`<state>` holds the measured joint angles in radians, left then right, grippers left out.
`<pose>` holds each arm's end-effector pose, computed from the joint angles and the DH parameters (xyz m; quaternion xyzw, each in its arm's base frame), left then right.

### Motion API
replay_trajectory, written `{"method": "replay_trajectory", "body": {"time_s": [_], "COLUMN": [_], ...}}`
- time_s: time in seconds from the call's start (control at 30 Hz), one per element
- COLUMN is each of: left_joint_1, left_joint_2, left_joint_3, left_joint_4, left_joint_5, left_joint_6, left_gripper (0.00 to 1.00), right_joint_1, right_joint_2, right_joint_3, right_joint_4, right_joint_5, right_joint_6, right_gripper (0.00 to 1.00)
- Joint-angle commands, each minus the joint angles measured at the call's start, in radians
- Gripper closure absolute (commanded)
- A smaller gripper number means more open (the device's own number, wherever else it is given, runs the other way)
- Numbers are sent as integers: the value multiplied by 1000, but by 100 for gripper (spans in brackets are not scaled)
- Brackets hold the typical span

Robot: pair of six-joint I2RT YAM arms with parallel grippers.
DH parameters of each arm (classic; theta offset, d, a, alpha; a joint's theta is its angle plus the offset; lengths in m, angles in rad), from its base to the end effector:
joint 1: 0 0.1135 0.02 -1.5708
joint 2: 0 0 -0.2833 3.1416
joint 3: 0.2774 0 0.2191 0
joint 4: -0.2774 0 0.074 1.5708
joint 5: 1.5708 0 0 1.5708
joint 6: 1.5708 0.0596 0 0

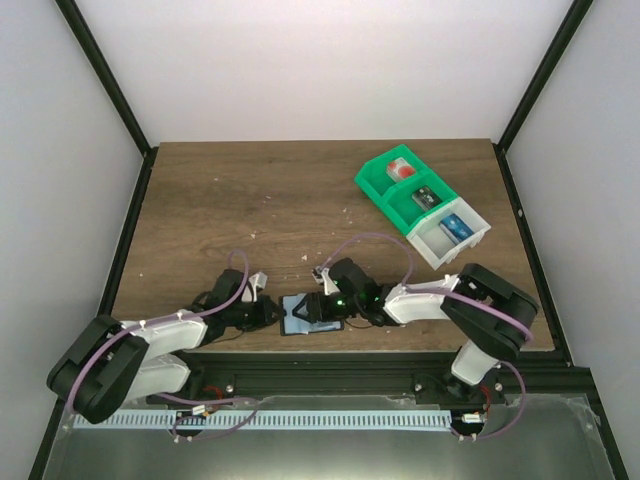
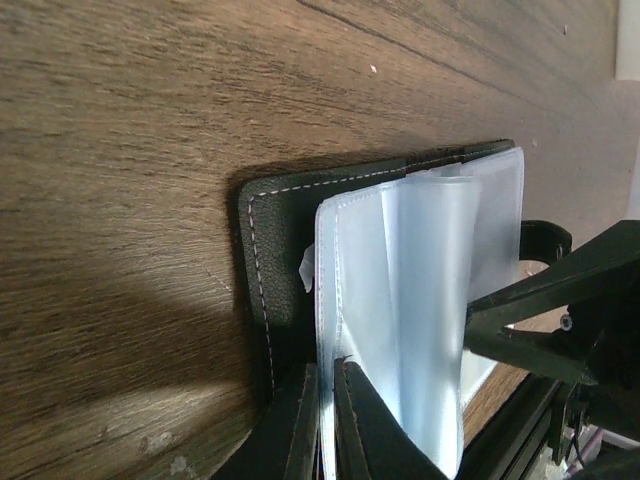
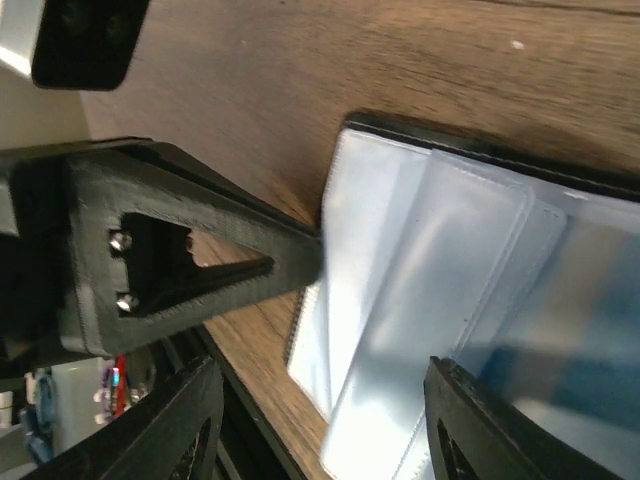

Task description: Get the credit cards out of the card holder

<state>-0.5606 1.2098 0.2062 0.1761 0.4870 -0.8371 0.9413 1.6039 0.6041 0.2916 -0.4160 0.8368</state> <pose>0.1287 -0.1137 0.1398 -0.0379 0.9077 -0.3987 0.1253 0.1521 0.2497 0.1682 -0.1326 0.8831 0.4358 0.1121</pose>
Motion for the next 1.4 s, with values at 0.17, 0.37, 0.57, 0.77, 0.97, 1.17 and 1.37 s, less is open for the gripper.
{"method": "replay_trajectory", "body": {"time_s": [0.17,0.37,0.57,0.77,0.97,1.17,1.37], "left_joint_1": [4,5,5,5,5,5,5], "left_joint_2": [-65,-102,-74,-61,-56,-57,-53], "left_joint_3": [2,10,1,-2,-5,-8,-5], "left_joint_4": [-22,-58,-51,-37,-36,-35,-34], "left_joint_5": [-5,-30,-24,-22,-22,-24,-23], "left_joint_6": [-20,-12,1,2,3,1,2], "left_gripper": [91,90,91,91,91,91,91], "right_joint_1": [28,27,17,5,4,5,5], "right_joint_2": [40,-115,-268,-270,-194,-162,-164], "right_joint_3": [64,22,-10,-56,-60,-50,-44], "right_joint_4": [127,88,-156,-236,-217,-229,-260], "right_joint_5": [-115,-79,151,222,224,256,290], "right_joint_6": [48,24,-15,5,17,10,7], "right_gripper": [43,43,42,42,43,43,43]}}
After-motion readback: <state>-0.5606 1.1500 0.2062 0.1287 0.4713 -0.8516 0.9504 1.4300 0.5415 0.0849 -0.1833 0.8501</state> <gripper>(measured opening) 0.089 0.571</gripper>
